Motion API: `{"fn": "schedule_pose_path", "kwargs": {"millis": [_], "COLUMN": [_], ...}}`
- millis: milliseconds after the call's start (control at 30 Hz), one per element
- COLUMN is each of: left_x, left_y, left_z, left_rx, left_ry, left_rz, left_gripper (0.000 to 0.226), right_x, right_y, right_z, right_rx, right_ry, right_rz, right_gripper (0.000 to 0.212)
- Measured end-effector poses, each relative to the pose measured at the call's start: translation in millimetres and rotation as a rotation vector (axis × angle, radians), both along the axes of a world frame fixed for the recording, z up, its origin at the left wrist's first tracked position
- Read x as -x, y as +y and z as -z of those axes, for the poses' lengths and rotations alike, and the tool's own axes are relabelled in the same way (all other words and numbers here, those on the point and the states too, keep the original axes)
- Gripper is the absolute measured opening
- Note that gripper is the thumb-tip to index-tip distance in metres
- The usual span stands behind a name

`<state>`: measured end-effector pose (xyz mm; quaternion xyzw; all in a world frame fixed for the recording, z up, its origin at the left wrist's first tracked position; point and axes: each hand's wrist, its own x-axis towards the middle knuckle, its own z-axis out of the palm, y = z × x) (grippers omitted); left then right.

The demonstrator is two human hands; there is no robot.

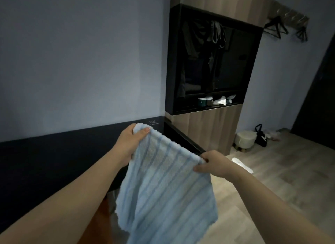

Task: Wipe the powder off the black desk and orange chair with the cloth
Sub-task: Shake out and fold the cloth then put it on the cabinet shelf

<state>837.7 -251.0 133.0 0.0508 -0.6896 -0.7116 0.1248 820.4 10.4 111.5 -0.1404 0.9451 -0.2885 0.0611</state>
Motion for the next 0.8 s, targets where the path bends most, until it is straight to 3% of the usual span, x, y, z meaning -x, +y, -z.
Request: {"fn": "schedule_pose_path", "kwargs": {"millis": [133,233,400,500,600,667,733,800], "left_x": [40.5,70.7,119.7,150.6,180.1,200.6,226.5,260.9], "left_y": [37.8,53.1,75.4,96.3,127.9,148.0,164.1,176.9], "left_z": [-2.4,-2.4,7.6,17.9,25.3,26.8,29.5,31.5], "left_rx": [-0.001,-0.015,0.093,0.206,0.265,0.239,0.219,0.285], "left_ry": [0.044,0.053,0.042,0.036,0.095,0.141,0.160,0.137], "left_rz": [-0.101,-0.224,-0.307,-0.303,-0.124,0.145,0.458,0.558], "left_gripper": [0.003,0.004,0.011,0.014,0.013,0.017,0.042,0.078], "right_x": [39.6,66.8,119.5,159.4,200.1,229.1,262.1,293.3], "right_y": [39.9,63.7,90.2,85.5,72.0,64.2,59.5,59.6], "right_z": [1.4,3.4,7.4,7.9,-0.7,-8.9,-17.6,-24.6], "right_rx": [0.328,0.360,0.226,0.551,0.811,1.000,1.172,1.248], "right_ry": [-0.005,0.069,-0.134,-0.146,-0.347,-0.498,-0.560,-0.534], "right_rz": [0.084,0.040,0.019,0.210,0.312,0.372,0.423,0.397], "right_gripper": [0.024,0.035,0.030,0.022,0.024,0.024,0.025,0.025]}}
